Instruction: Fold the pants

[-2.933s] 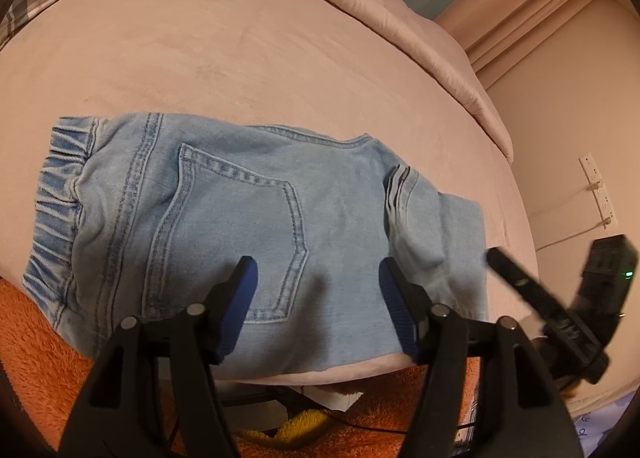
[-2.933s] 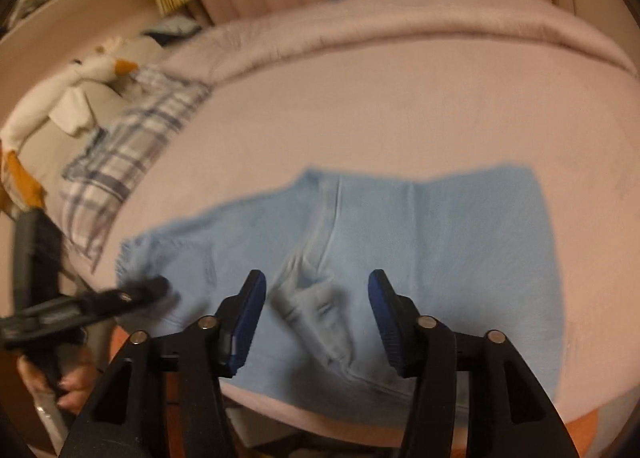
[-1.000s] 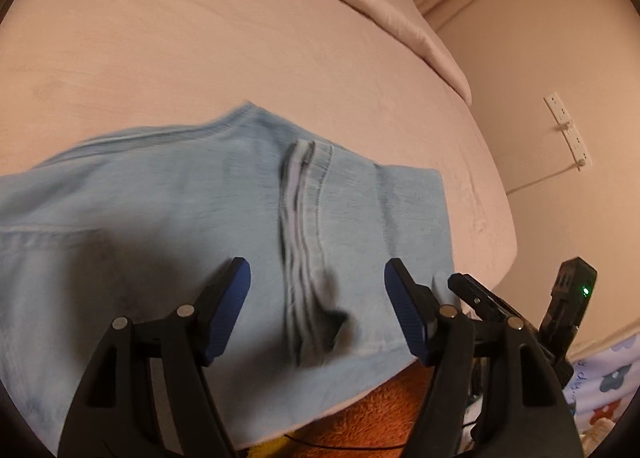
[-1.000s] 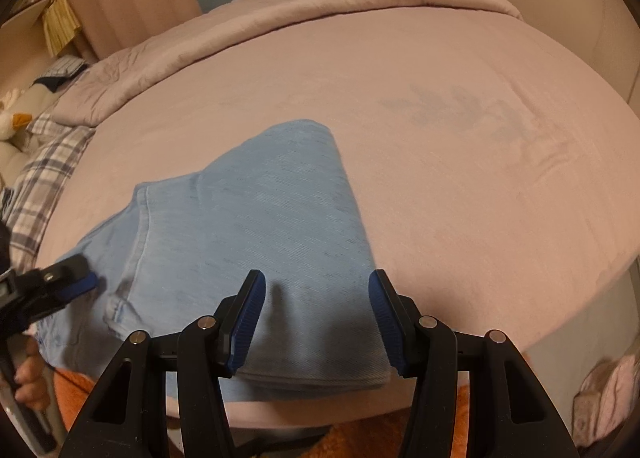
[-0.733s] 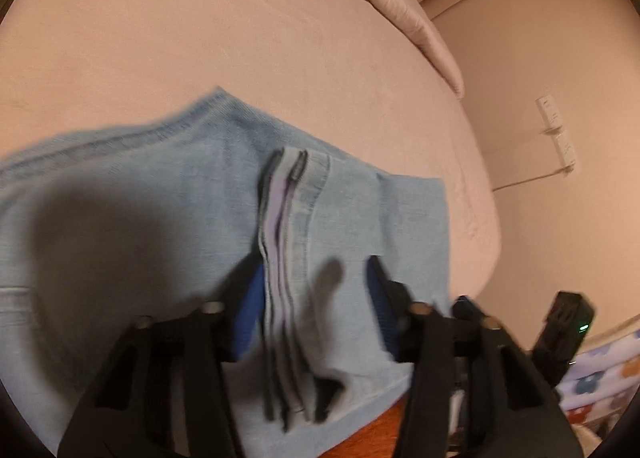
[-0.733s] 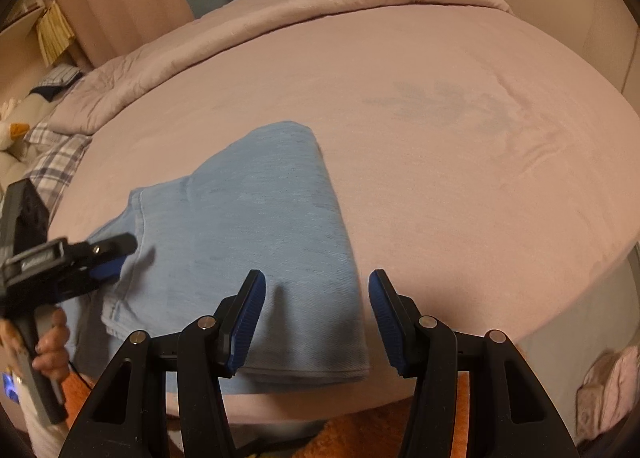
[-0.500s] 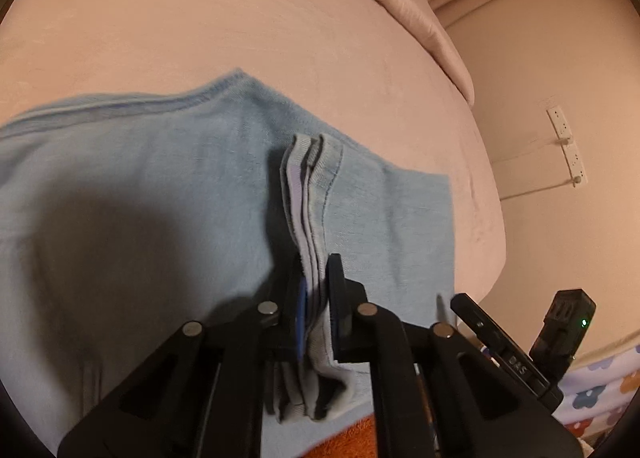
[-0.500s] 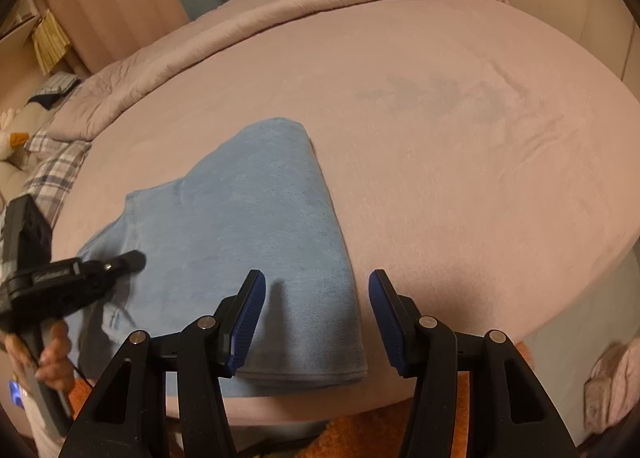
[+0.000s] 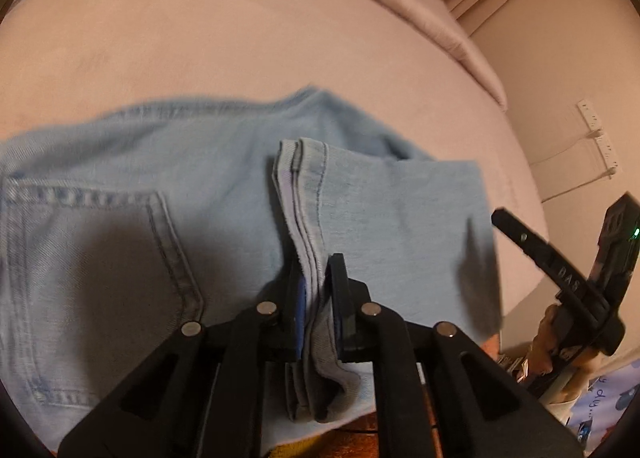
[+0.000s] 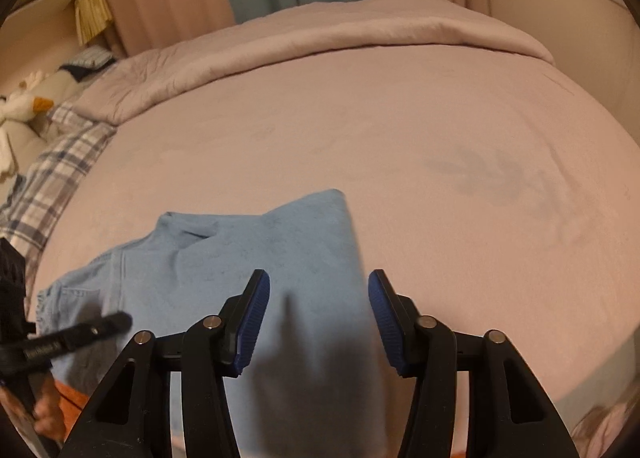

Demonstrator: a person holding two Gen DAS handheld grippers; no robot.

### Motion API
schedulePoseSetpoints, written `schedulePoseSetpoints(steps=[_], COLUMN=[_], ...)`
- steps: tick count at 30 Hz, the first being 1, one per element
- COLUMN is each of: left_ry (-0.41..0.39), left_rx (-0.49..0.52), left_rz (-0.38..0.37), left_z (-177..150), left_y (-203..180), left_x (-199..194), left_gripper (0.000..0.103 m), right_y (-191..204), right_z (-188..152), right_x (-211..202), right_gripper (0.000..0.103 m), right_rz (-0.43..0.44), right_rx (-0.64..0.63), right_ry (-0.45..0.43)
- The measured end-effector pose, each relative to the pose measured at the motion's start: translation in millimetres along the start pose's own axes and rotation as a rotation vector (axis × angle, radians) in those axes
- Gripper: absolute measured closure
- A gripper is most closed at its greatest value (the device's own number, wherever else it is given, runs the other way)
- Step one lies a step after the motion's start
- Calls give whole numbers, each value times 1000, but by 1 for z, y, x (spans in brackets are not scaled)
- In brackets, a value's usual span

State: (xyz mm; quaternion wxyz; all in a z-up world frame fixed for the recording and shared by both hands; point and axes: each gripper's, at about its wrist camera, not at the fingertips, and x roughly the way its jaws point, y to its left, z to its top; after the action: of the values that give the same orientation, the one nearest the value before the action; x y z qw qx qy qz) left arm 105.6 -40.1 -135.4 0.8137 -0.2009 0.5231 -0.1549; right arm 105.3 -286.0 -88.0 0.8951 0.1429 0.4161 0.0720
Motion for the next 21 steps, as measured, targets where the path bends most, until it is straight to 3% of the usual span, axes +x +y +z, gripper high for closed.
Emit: schedulePoseSetpoints(steps=[5, 9, 21], left_ry=[2, 1, 9], left_rx=[-21, -10, -15], left_rz=[-21, -19, -17], left_z=[0, -1, -22], left_y=[9, 10, 15], left_x=[-1, -3, -16], left_gripper=[89, 88, 84], right_y=[0, -5, -19], right_z=[-5, -17, -42], right_x=[32, 34, 13], right_gripper=[55, 55, 55], right_rz=[-52, -85, -28], right_rx=[-5, -8, 48], right_ry=[80, 90, 118])
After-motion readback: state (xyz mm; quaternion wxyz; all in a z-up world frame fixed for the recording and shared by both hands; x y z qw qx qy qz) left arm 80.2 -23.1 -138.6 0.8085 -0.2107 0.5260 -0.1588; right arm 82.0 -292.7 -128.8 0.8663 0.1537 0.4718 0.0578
